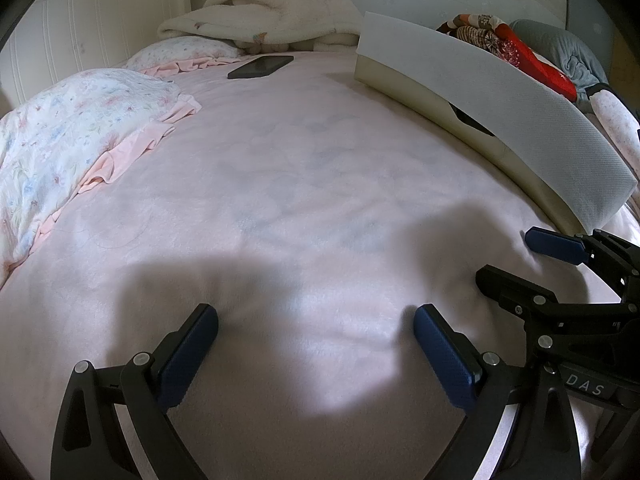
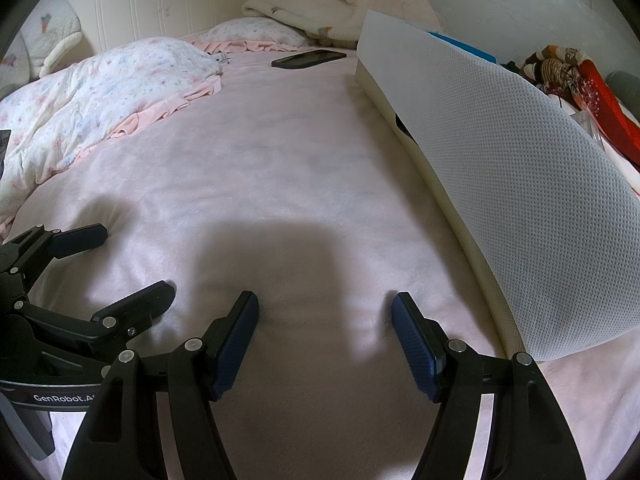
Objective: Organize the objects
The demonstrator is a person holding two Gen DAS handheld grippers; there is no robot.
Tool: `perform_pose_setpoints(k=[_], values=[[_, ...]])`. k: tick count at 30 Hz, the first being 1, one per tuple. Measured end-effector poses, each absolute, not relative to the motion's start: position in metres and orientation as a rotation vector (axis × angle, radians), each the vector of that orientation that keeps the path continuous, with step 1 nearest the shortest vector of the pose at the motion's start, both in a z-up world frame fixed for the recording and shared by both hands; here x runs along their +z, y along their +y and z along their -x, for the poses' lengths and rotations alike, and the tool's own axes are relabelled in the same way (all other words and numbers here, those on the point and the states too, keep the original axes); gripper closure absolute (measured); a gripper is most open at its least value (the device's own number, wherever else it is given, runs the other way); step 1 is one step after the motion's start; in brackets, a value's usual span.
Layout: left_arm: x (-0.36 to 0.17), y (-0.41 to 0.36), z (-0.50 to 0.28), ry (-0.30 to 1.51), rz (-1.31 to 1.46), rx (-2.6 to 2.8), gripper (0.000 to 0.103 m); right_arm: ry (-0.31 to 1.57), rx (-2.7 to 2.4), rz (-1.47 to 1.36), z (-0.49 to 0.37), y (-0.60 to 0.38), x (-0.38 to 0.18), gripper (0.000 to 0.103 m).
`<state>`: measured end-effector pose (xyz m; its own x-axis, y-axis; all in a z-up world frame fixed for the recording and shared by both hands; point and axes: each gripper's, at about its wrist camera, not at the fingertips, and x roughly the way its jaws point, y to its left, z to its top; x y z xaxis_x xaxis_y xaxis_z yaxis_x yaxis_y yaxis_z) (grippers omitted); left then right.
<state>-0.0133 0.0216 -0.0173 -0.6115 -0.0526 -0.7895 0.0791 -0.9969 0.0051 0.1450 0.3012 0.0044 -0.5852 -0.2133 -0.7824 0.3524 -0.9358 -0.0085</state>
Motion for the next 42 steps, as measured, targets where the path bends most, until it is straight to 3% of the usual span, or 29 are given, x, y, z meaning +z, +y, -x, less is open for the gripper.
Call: perform_pose_setpoints(k=[42], values=[[-0.0171, 0.0219, 0.0121, 0.046, -1.348, -2.756, 0.004, 0.217, -2.536, -1.225, -0.1429, 0.2971, 0.0002, 0.033]])
